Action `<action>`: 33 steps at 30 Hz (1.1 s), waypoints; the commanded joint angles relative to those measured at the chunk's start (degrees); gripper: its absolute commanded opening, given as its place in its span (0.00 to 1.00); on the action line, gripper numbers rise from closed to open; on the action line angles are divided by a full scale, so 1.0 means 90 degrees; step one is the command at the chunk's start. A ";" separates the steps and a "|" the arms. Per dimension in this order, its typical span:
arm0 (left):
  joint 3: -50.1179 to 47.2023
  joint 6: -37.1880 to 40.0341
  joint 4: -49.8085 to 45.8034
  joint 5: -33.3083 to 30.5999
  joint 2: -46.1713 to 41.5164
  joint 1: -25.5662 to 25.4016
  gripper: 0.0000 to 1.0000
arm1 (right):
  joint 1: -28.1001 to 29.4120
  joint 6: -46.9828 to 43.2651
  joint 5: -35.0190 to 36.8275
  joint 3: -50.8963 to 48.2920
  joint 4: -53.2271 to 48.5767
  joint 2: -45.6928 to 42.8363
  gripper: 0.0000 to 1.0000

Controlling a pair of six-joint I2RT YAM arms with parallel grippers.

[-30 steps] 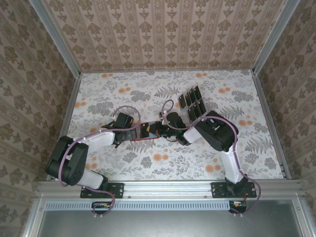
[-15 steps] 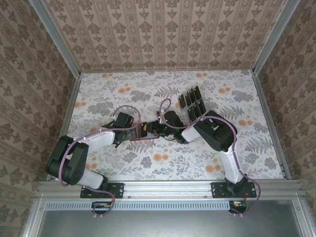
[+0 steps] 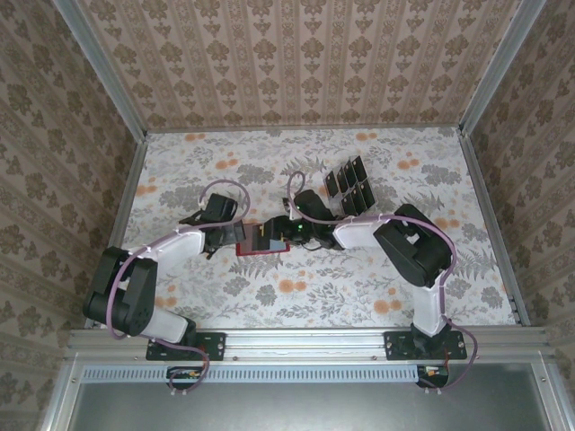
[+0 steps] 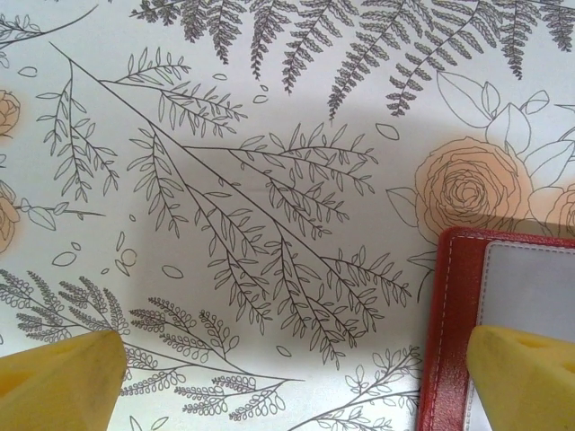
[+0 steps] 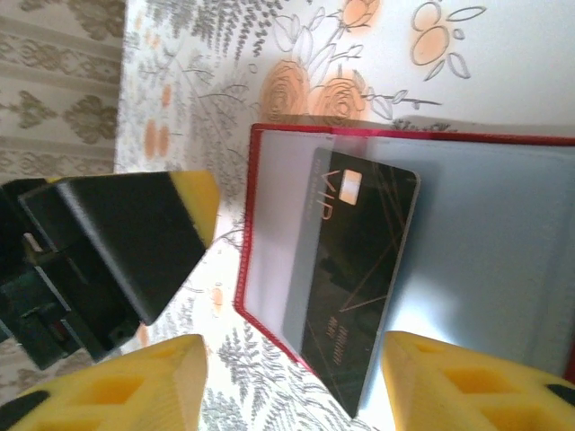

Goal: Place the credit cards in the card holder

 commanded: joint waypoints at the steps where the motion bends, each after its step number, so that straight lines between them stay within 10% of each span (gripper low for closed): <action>1: 0.0096 0.0202 -0.0225 -0.0003 -0.0110 0.0074 1.00 | 0.0027 -0.0545 0.0533 0.0457 -0.1453 -0.0185 0.46; 7: 0.0004 0.0241 -0.0144 0.0041 -0.0033 0.0119 1.00 | 0.0056 -0.0928 0.1003 0.1130 -0.2604 0.0064 0.11; 33: -0.0198 0.0173 0.0224 0.0322 0.0518 0.0125 0.99 | 0.0357 -0.1191 0.1152 0.2507 -0.3517 0.1155 0.07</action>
